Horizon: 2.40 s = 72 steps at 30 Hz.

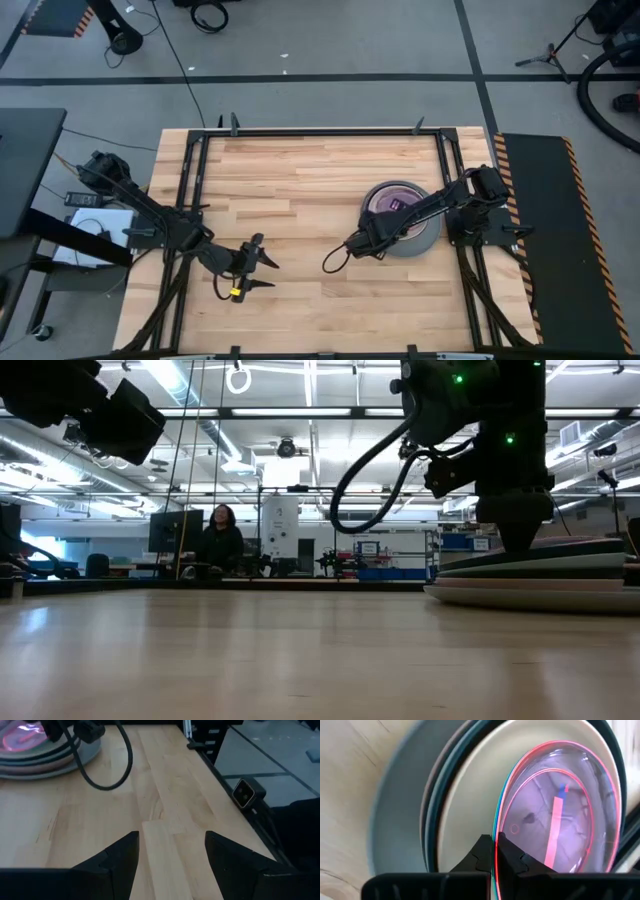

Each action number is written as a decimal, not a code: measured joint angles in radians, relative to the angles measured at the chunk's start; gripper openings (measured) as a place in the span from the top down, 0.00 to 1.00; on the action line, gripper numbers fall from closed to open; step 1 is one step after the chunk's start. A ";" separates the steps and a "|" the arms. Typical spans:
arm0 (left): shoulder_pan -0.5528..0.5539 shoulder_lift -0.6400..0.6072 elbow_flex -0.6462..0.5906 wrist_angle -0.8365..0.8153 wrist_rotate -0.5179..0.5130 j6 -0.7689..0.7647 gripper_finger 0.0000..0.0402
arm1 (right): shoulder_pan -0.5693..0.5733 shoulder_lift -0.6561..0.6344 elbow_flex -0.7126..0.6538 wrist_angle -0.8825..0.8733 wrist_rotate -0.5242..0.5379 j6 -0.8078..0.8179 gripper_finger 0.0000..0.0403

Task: Stack plastic plates
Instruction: Stack the top stacked plates on top of the bottom stacked plates, then return to Home Position

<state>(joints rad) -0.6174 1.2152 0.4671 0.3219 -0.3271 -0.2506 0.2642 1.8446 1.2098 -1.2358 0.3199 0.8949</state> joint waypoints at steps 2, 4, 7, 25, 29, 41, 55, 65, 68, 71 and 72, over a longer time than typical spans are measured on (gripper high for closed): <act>0.000 0.000 0.000 -0.014 0.000 -0.005 0.42 | -0.001 0.000 0.000 -0.011 -0.010 0.000 0.97; 0.000 0.000 0.000 -0.014 0.006 -0.007 0.42 | -0.001 0.000 0.000 -0.001 -0.026 -0.004 0.97; 0.000 0.000 0.000 -0.013 0.023 -0.008 0.42 | 0.000 0.000 0.000 0.005 -0.031 -0.005 0.97; 0.002 -0.021 0.000 0.044 0.106 0.024 0.42 | 0.068 0.001 0.166 -0.144 0.155 0.092 0.56; 0.011 -0.025 0.000 0.107 0.003 0.077 0.42 | 0.093 -0.013 0.222 -0.049 0.235 -0.059 0.57; 0.300 -0.025 0.000 0.230 0.095 0.141 0.42 | -0.033 -0.164 0.116 0.625 0.232 -0.681 0.72; 0.661 -0.160 -0.001 0.063 0.141 0.180 0.42 | -0.234 -0.497 -0.207 1.039 0.130 -0.894 0.90; 0.547 -0.309 0.000 0.016 0.142 0.169 0.42 | -0.241 -0.653 -0.475 1.438 0.052 -0.881 0.96; 0.501 -0.308 0.000 0.016 0.143 0.180 0.42 | -0.240 -0.653 -0.481 1.433 0.052 -0.853 0.95; 0.459 -0.308 0.000 0.030 0.141 0.205 0.42 | -0.232 -0.653 -0.481 1.433 0.048 -0.847 0.95; 0.446 -0.309 0.000 0.038 0.142 0.217 0.42 | -0.232 -0.653 -0.481 1.434 0.048 -0.851 0.95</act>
<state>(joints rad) -0.1719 0.9062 0.4671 0.3595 -0.1852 -0.0333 0.0326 1.1912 0.7288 0.1982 0.3680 0.0441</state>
